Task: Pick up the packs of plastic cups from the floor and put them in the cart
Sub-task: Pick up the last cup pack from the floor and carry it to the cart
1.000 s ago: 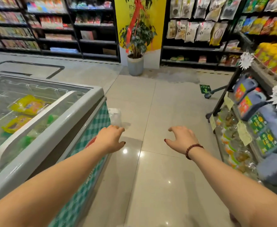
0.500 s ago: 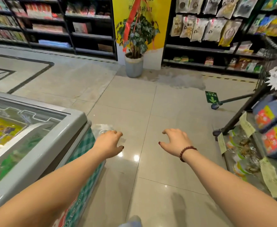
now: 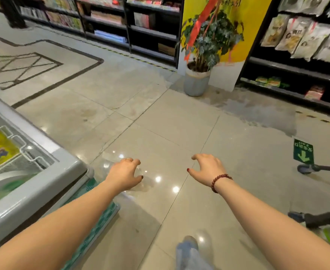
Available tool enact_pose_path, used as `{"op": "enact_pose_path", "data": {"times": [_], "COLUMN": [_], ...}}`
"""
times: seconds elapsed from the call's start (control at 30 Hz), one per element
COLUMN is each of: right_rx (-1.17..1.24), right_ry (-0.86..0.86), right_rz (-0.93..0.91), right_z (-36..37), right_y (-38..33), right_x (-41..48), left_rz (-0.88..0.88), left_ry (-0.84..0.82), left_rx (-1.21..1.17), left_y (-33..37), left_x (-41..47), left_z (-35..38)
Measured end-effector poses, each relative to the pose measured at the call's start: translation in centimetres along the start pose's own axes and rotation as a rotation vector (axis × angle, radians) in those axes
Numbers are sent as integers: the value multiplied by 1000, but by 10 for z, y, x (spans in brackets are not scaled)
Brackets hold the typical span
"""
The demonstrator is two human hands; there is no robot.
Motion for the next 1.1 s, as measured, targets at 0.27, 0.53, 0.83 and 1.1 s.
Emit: {"op": "enact_pose_path", "data": {"times": [0.27, 0.53, 0.83, 1.1], "right_rx": [-21, -109, -150, -265], "right_ry": [-114, -190, -319, -396], "right_rz": [-189, -356, -557, -825], "right_z": [-31, -44, -51, -62], "right_y": [38, 28, -15, -34], "right_x": [122, 270, 406, 524], "left_rz": [-239, -412, -605, -876], "left_ry": [-63, -107, -167, -158], "left_rx": [-113, -182, -245, -316], "left_y": [21, -1, -32, -33], "left_x": [72, 173, 264, 312], "left_z": [-8, -2, -19, -27]}}
Point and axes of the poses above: each hand's wrist, its own x-axis towards the middle knuckle, its own z-axis out of the palm, y = z × x, the point moved 4 cm from there along x, towards the middle knuckle, and after that the axes turned 7 degrees about -z, right-handed, at the moved point
